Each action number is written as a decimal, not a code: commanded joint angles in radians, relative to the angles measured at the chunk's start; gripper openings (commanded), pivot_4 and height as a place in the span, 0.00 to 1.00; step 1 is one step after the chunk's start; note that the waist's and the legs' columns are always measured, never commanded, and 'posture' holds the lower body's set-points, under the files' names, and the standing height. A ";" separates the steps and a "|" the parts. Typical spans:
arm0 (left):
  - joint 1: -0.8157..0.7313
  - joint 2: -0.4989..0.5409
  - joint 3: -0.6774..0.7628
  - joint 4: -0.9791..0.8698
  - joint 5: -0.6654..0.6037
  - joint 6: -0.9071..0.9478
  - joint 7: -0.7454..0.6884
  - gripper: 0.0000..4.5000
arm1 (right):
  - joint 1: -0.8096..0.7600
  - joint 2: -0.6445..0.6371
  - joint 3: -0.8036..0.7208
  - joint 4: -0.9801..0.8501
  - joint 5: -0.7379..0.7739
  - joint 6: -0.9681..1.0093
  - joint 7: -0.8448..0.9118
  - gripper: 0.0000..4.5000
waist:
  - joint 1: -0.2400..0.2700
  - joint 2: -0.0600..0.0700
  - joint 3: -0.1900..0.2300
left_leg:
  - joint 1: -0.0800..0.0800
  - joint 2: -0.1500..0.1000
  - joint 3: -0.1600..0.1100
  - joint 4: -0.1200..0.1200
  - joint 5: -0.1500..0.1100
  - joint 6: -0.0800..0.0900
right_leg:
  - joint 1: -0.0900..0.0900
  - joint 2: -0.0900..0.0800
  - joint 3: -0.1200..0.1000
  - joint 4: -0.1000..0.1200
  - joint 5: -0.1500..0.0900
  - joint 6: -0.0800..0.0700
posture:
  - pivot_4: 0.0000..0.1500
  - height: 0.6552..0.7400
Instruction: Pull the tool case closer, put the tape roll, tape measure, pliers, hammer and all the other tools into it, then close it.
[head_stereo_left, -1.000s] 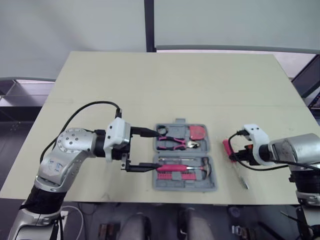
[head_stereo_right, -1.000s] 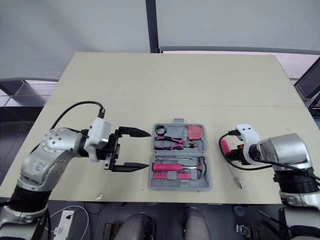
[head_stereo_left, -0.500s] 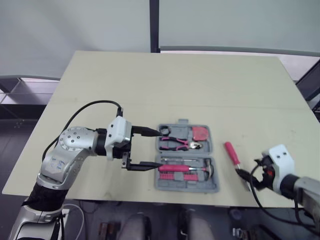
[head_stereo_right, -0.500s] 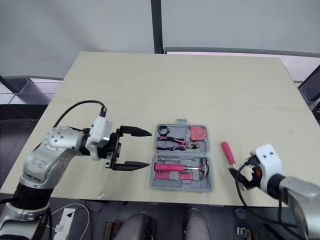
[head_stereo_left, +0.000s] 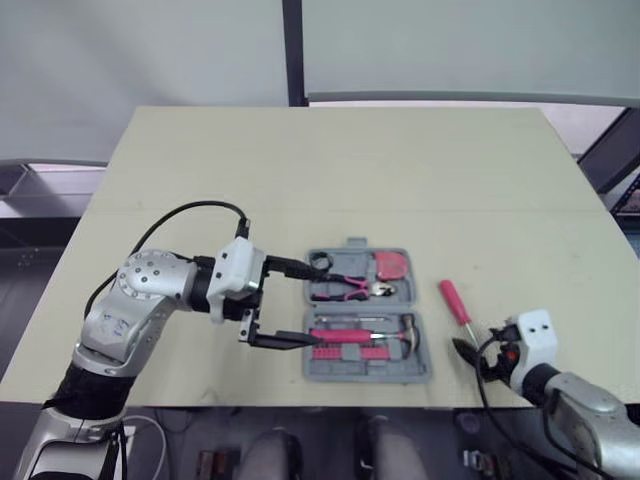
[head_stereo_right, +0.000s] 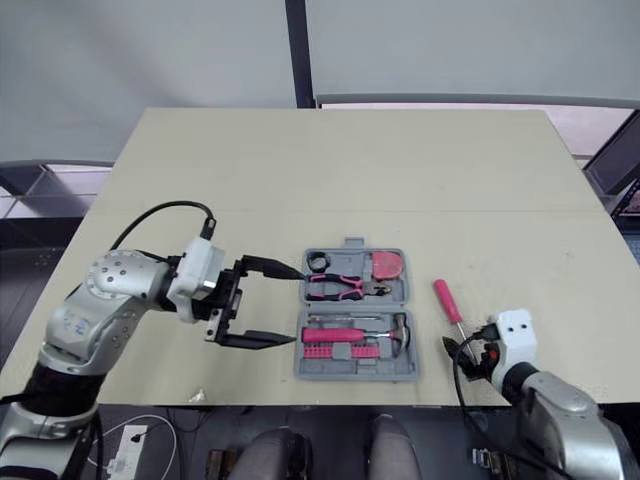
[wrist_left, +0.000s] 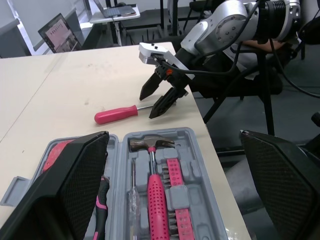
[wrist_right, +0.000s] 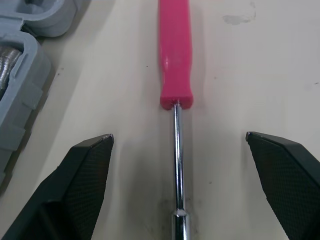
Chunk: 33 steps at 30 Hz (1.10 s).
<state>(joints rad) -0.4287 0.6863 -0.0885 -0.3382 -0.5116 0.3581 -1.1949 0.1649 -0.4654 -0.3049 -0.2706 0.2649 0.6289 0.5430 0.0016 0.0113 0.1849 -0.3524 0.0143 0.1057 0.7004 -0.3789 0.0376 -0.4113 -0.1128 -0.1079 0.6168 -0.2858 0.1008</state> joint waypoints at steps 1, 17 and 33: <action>-0.014 0.009 0.009 -0.002 0.000 -0.018 -0.011 1.00 | -0.032 0.006 0.021 0.028 -0.022 -0.049 -0.039 1.00 | -0.001 0.000 0.000 | 0.000 0.000 0.000 0.000 0.000 0.000 | 0.000 0.000 0.000 0.000 0.000 0.000 | 1.00 1.00; -0.025 0.004 0.001 0.013 0.016 -0.030 -0.013 1.00 | -0.151 0.027 0.084 0.145 -0.064 -0.082 -0.104 0.61 | -0.004 0.000 0.000 | 0.000 0.001 0.000 0.000 0.000 0.000 | 0.000 0.000 0.002 0.000 0.000 0.000 | 1.00 1.00; 0.125 0.124 0.011 0.022 0.069 -0.102 -0.095 1.00 | -0.257 -0.411 0.183 -0.342 0.242 0.303 0.283 0.10 | -0.010 0.002 0.001 | 0.000 0.002 0.000 -0.001 0.000 0.000 | -0.002 -0.001 0.002 0.001 -0.001 -0.002 | 1.00 1.00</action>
<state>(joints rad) -0.3196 0.7942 -0.0900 -0.3045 -0.4554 0.2875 -1.2647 -0.0823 -0.8497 -0.1557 -0.5354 0.4396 0.8745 0.7421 -0.0082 0.0135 0.1862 -0.3527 0.0168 0.1056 0.6995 -0.3790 0.0376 -0.4135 -0.1136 -0.1056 0.6182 -0.2870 0.0984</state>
